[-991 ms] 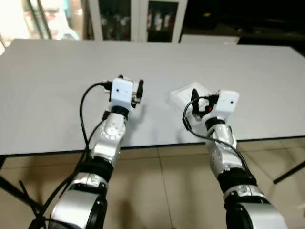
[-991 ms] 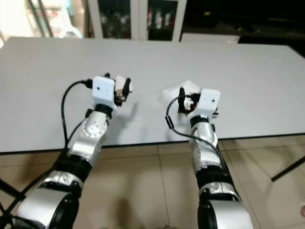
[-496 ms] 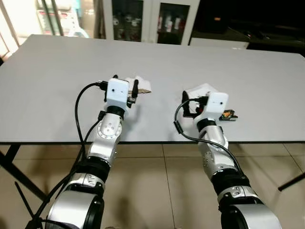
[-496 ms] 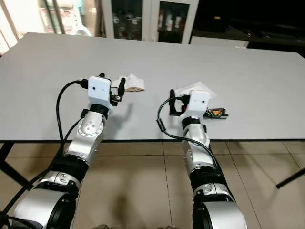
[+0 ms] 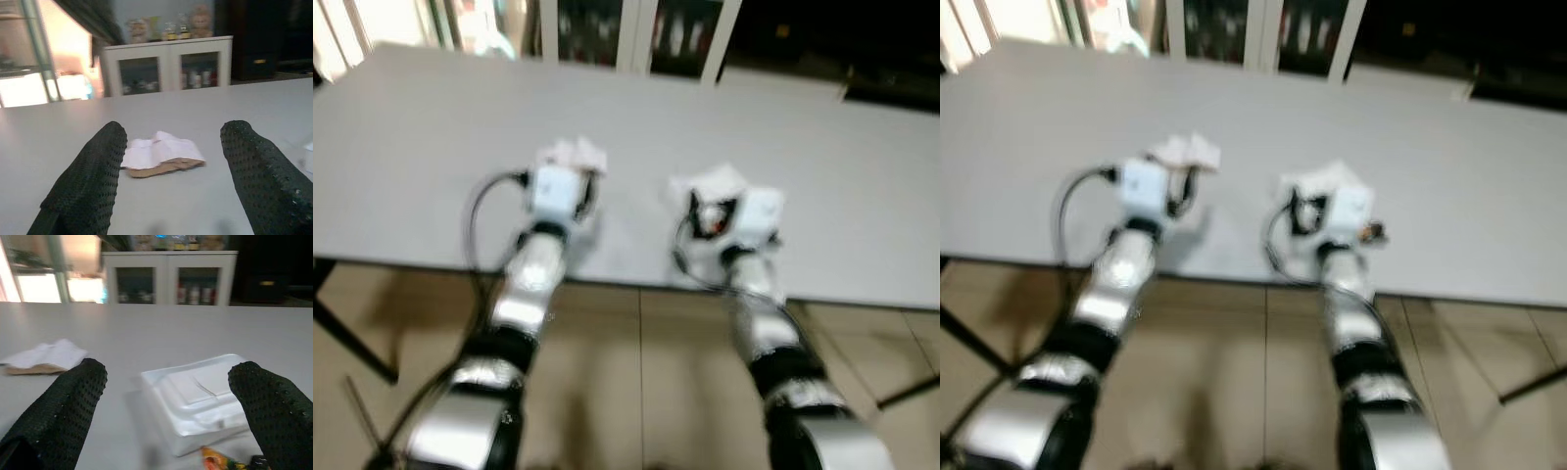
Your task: Picking trash to rubbish bin
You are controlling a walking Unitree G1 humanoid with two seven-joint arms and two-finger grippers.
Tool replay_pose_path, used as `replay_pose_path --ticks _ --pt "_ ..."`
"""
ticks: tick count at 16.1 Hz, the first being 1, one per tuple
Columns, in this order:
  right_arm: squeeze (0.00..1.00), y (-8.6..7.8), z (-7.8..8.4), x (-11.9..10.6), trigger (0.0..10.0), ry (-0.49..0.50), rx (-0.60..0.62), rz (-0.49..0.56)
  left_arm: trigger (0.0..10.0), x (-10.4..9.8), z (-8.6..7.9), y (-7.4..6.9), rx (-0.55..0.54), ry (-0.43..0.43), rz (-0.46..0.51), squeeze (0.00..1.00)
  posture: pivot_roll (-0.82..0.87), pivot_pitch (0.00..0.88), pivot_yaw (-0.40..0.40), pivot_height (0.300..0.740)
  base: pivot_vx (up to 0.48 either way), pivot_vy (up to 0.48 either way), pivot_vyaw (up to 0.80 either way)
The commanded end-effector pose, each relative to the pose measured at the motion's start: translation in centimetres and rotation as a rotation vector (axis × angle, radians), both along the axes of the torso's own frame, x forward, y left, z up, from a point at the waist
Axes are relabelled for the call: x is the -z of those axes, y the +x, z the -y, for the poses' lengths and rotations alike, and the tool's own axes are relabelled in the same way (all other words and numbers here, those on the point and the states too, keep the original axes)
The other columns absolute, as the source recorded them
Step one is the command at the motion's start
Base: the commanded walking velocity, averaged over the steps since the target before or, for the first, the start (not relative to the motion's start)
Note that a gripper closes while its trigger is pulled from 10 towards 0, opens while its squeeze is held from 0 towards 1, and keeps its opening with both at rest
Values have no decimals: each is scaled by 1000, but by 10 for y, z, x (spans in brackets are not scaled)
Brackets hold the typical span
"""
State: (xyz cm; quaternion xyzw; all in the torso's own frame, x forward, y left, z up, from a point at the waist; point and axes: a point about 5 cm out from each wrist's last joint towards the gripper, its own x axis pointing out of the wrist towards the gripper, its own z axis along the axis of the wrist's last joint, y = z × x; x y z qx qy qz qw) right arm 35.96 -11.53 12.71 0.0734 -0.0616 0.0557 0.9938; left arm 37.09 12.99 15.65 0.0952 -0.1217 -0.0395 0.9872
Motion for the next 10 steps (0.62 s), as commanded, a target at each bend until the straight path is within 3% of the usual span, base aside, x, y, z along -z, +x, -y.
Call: replay_pose_path --ticks 1,6,10 --pt "0 1 11 -1 10000 -9 26 0 10000 -1 12 0 28 -11 0 0 -52 46 -85 740 0 -450 0" --pt "0 0 11 1 10000 -6 30 -5 10000 -1 15 0 39 -8 -4 0 -57 50 -76 740 0 -446 0" --pt "0 0 11 1 10000 -3 28 -4 10000 -1 13 0 37 -19 -6 0 -56 49 -76 740 0 -68 0"
